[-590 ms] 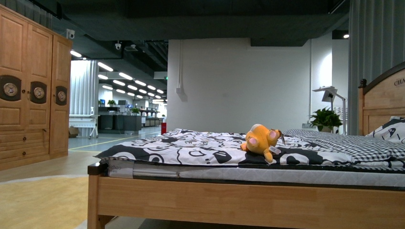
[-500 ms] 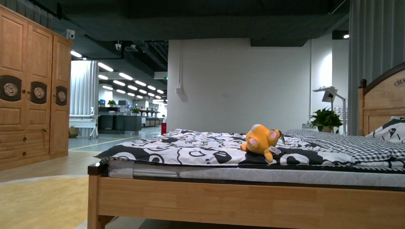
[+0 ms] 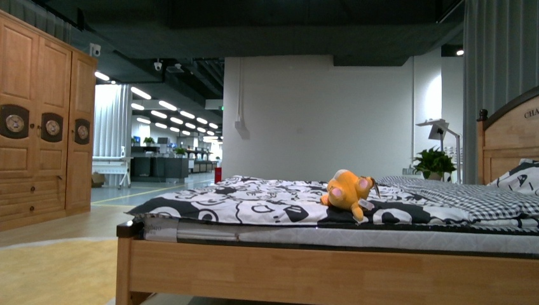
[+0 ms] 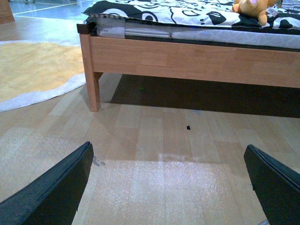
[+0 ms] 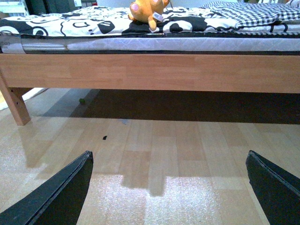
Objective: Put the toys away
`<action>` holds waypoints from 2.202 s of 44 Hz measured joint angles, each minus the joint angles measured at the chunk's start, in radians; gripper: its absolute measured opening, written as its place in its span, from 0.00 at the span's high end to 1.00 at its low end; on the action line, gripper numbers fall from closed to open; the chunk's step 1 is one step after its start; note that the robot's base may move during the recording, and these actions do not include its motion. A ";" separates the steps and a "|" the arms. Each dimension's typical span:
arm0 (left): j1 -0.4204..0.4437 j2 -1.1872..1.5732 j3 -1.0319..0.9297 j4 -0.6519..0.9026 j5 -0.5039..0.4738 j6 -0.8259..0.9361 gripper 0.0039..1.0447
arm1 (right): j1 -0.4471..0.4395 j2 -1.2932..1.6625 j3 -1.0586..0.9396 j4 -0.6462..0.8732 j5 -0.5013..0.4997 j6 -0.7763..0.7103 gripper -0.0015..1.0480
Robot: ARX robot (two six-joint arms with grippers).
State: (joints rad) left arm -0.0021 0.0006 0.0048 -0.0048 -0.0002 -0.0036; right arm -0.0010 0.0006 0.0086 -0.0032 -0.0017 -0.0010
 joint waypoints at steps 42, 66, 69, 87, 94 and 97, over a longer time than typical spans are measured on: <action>0.000 0.000 0.000 0.000 0.000 0.000 0.06 | 0.000 0.001 0.000 0.000 0.001 0.000 0.06; 0.000 0.000 0.001 0.000 0.001 0.000 0.06 | 0.000 0.000 0.000 0.000 0.002 0.000 0.06; 0.000 0.000 0.000 0.000 0.000 0.000 0.06 | 0.000 0.000 0.000 -0.001 0.003 0.000 0.06; 0.002 -0.001 0.000 0.000 -0.007 0.000 0.06 | 0.002 0.000 0.000 -0.001 -0.009 0.000 0.06; 0.000 0.001 0.000 0.000 0.010 0.001 0.06 | 0.000 0.000 0.000 0.000 0.012 0.001 0.06; 0.000 0.001 0.000 0.000 0.001 0.000 0.06 | 0.000 0.000 0.000 0.000 0.006 0.001 0.06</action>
State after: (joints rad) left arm -0.0021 0.0013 0.0051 -0.0051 0.0010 -0.0036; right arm -0.0010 0.0006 0.0086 -0.0032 0.0048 -0.0002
